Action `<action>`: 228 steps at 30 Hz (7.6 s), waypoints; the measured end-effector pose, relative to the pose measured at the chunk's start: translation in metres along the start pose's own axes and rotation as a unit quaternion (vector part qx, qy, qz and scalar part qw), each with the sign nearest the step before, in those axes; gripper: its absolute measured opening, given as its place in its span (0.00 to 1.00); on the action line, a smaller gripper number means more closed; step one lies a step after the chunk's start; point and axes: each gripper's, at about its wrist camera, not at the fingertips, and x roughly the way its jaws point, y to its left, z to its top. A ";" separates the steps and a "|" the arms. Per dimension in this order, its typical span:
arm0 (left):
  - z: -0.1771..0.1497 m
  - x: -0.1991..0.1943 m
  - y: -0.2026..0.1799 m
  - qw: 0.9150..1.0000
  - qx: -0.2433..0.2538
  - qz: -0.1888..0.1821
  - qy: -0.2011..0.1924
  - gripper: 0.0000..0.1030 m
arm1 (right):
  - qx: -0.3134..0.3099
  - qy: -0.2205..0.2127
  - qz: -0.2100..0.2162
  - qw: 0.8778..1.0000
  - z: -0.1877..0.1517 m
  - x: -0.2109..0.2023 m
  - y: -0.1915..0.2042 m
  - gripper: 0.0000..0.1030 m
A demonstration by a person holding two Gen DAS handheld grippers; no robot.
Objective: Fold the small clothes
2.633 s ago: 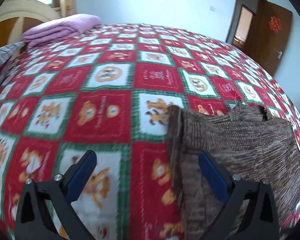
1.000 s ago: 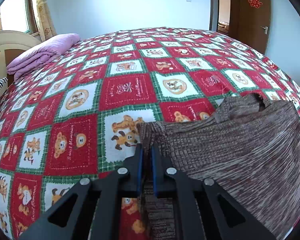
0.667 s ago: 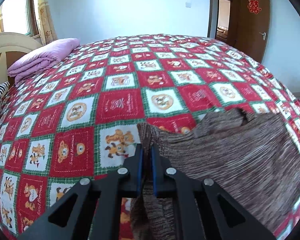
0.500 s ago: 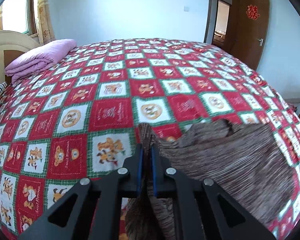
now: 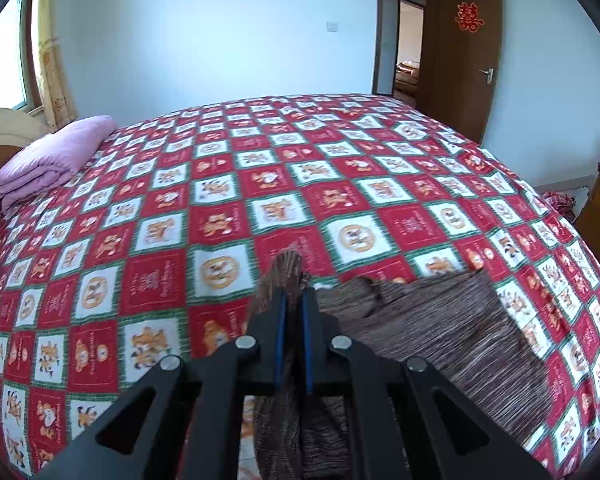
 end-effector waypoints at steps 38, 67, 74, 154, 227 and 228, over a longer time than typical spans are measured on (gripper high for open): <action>0.015 0.087 -0.174 0.994 0.092 -0.037 0.056 0.07 | 0.157 0.013 0.056 0.986 -0.047 -0.021 -0.130 0.43; -0.024 0.016 -0.146 0.997 0.061 -0.037 -0.032 0.82 | 0.229 0.039 -0.013 0.973 -0.087 -0.043 -0.193 0.28; -0.101 0.018 -0.093 0.998 0.055 0.015 0.010 0.86 | 0.197 -0.014 -0.085 0.977 -0.032 -0.051 -0.186 0.59; -0.133 0.039 -0.091 0.988 -0.016 -0.142 0.064 0.88 | 0.315 0.043 0.100 0.943 0.009 0.115 -0.306 0.44; -0.214 -0.181 0.034 0.999 -0.037 0.014 -0.030 0.25 | 0.158 0.047 0.227 0.960 0.070 0.110 0.025 0.20; -0.216 -0.183 0.038 0.999 -0.040 0.016 -0.030 0.25 | 0.156 0.049 0.229 0.960 0.071 0.112 0.029 0.20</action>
